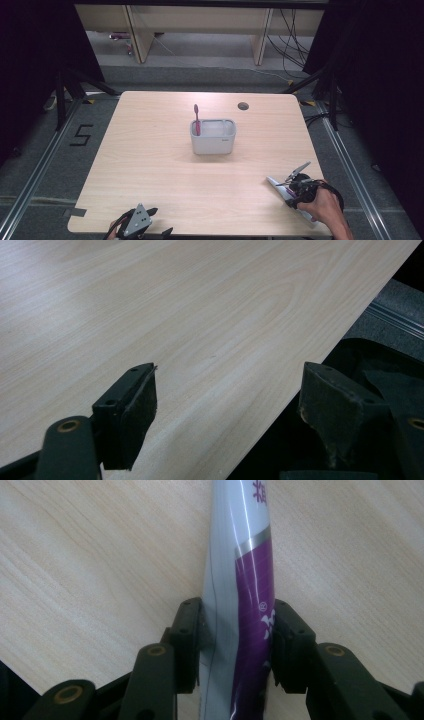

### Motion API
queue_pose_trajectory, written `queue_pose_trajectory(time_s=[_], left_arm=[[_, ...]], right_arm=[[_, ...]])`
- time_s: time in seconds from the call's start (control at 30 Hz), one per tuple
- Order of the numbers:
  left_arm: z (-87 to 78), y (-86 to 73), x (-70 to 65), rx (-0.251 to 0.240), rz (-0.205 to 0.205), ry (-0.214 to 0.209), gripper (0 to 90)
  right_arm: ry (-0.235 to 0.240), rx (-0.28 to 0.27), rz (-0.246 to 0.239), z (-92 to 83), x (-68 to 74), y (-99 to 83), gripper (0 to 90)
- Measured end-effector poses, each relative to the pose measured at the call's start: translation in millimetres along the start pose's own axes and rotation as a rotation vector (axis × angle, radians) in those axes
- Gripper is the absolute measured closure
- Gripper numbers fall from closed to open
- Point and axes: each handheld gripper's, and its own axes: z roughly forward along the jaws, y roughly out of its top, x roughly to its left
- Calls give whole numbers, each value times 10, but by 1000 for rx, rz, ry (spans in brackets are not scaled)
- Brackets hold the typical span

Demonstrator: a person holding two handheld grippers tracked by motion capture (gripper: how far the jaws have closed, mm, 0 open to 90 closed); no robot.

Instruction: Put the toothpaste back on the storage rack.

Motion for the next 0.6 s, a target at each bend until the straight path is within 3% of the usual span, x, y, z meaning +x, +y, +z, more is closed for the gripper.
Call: queue_pose_trajectory(time_s=[0.1,0.13,0.17,0.27,0.3,0.37,0.53,0.57,0.6], left_arm=[[-6,1,8,10,17,9,227],[-2,-2,6,0,17,14,227],[5,-4,-14,-21,-11,6,228],[-14,2,14,12,18,8,227],[-6,-2,7,-1,15,15,227],[6,-4,-16,-22,-10,6,227],[4,-4,-13,-22,-10,7,228],[-6,-3,7,-2,16,17,228],[0,-4,-1,-12,6,14,227]], right_arm=[[7,6,-25,8,-17,24,616],[10,11,-3,3,-6,25,617],[4,15,3,1,-13,26,619],[14,14,6,1,-13,29,629],[8,19,11,-3,-3,30,633],[3,11,-18,0,-1,37,643],[10,20,-34,-5,19,55,697],[13,20,-30,-6,25,54,712],[17,17,-33,-2,29,54,729]])
